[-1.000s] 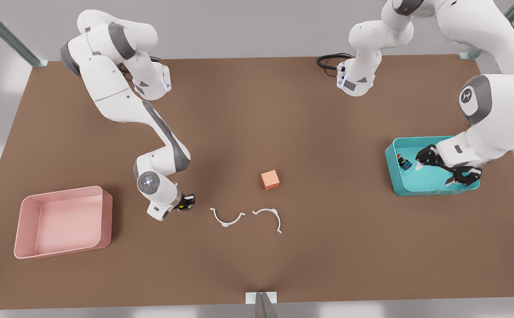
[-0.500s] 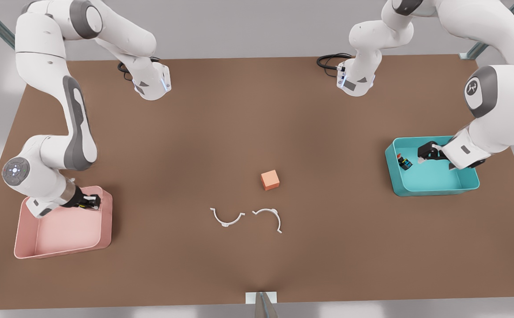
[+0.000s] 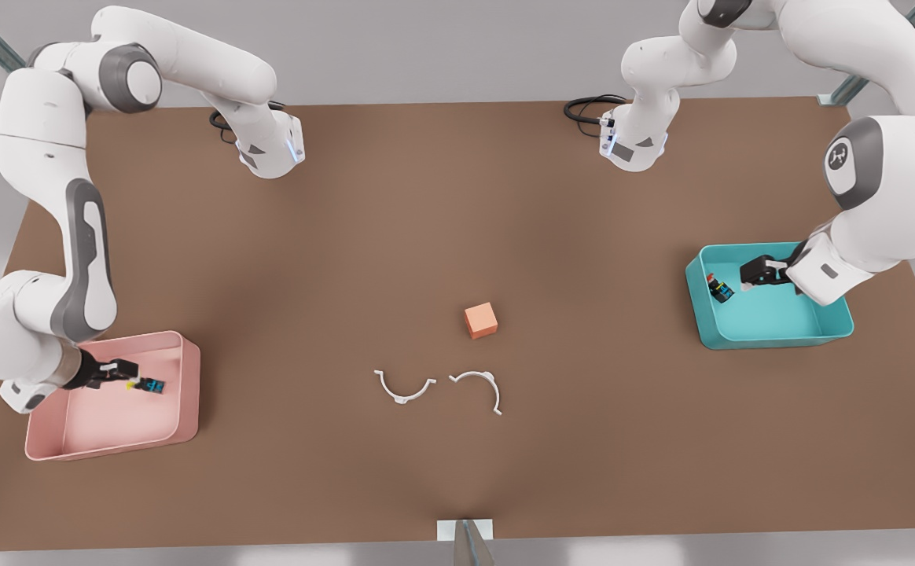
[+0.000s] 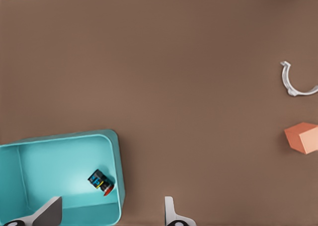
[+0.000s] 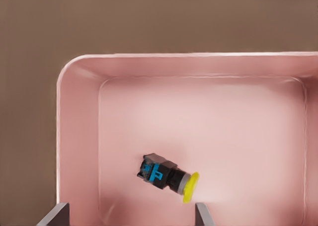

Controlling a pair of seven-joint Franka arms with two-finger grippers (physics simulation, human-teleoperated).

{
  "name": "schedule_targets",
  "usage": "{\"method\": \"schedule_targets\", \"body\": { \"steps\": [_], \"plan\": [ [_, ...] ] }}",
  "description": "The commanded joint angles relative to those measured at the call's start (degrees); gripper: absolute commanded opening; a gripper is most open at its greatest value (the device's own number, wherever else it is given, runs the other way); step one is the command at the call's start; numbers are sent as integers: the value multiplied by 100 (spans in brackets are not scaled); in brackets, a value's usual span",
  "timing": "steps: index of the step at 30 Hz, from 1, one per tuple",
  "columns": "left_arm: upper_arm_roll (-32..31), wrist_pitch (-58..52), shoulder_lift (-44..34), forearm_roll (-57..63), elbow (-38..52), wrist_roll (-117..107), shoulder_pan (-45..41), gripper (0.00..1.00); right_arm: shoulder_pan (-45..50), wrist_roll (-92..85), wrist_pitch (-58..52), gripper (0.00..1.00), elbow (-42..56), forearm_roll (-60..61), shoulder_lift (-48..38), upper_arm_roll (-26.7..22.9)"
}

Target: Place the red button in the blue storage box with the left arm, and place the yellow button in the pink storage box with the right arm

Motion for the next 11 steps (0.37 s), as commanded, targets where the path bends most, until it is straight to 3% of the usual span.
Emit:
{"method": "schedule_targets", "body": {
  "steps": [1,4,6,7,8,9,11],
  "plan": [
    [2,-18,-7,3,3,-650,0,100,342,-434,-655,100,223,-241,-292,71],
    [2,-18,-7,3,3,-650,0,100,1519,1271,-2430,100,1181,-365,-766,62],
    [2,-18,-7,3,3,-650,0,100,1661,2361,-2897,100,1191,-338,-1557,326],
    [2,-18,-7,3,3,-650,0,100,1679,2583,-2951,100,919,-277,-1962,291],
    [2,-18,-7,3,3,-650,0,100,1739,2591,-2924,100,453,-4,-2551,-68],
    [-7,-18,-7,3,3,-650,0,100,2232,2565,-2898,100,197,171,-2543,-816],
    [2,-18,-7,3,3,-658,0,100,2276,2556,-3417,100,1261,154,-1637,-755]
  ]
}}
